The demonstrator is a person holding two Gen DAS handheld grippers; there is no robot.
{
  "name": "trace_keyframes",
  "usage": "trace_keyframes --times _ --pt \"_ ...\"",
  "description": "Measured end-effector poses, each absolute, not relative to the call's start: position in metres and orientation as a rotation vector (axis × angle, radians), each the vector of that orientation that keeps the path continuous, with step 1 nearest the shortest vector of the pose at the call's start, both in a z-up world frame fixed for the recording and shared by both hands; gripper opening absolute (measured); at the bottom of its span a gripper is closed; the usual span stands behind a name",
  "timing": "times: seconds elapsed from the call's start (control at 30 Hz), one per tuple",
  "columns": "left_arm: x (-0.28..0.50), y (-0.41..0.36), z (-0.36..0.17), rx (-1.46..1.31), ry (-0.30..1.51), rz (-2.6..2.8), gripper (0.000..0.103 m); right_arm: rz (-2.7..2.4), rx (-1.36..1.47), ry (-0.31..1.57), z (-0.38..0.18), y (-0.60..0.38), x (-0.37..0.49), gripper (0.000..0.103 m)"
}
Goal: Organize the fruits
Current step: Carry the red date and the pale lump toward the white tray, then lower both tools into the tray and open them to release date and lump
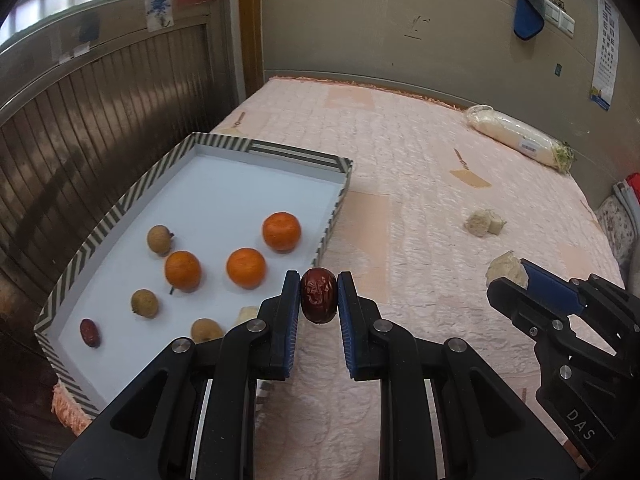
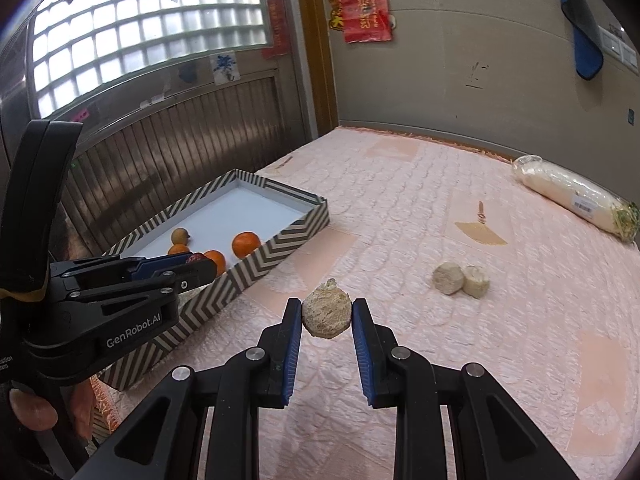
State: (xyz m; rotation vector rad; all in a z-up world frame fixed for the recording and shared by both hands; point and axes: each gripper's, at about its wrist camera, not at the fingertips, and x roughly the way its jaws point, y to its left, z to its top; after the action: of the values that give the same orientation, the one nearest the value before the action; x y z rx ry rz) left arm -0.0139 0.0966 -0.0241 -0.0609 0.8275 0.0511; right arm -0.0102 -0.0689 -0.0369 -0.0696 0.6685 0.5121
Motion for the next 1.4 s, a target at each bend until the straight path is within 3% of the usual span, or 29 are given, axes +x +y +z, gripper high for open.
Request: trace_keyframes --times 1.4 --pt "-0.031 0.205 -0.048 -0.146 0.839 0.265 0.018 0.73 -0.223 0.716 -0.047 0.06 0.004 0.024"
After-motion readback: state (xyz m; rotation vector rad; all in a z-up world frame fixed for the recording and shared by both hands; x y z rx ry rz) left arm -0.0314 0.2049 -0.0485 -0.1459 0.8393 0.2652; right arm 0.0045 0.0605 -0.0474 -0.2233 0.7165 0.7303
